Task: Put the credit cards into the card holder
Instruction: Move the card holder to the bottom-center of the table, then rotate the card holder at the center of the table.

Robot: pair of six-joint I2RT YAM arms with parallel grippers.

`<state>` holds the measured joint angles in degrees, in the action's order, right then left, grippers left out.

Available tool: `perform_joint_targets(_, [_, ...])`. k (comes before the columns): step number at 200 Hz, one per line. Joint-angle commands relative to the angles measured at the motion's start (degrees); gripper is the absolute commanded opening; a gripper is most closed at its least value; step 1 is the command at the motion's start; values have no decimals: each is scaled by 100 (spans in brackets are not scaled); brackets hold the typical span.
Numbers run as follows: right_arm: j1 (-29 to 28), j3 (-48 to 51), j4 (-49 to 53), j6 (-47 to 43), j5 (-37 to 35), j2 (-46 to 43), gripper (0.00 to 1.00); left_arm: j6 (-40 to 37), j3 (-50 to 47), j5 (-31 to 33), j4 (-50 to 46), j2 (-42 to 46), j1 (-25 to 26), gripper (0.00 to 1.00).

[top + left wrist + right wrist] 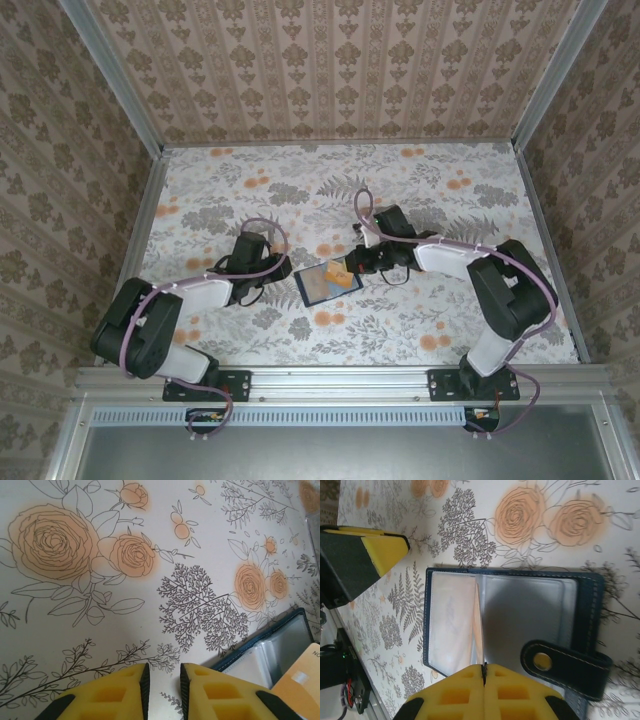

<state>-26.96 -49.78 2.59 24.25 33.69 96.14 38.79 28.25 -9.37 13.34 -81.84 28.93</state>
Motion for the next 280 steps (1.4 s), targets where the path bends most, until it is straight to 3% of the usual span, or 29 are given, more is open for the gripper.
perform_joint_targets(1, [59, 223, -266, 185, 80, -151, 0, 17, -7, 96, 57, 109, 65, 22])
perform_joint_targets(80, [51, 329, -906, 474, 644, 423, 0, -108, -66, 47, 210, 209, 152, 14])
perform_joint_targets(129, [50, 600, -1624, 975, 766, 511, 0, 56, -30, -165, 388, -79, 243, 0])
perform_joint_targets(153, [51, 567, -1761, 1055, 825, 637, 0, 342, 7, -451, 362, -115, 232, 0])
perform_joint_targets(184, [7, 685, -1875, 1165, 773, 568, 0, 981, -57, -528, -634, 583, 384, 5])
perform_joint_targets(204, [7, 689, -1822, 1140, 779, 564, 0, 1121, -369, -514, -1061, 1193, 602, 17])
perform_joint_targets(243, [-73, 673, -1816, 1146, 827, 581, 0, 993, -596, -6, -1675, 1812, 797, 10])
perform_joint_targets(280, [-88, 726, -1793, 1152, 811, 452, 0, 894, -381, -120, -1392, 989, 819, 6])
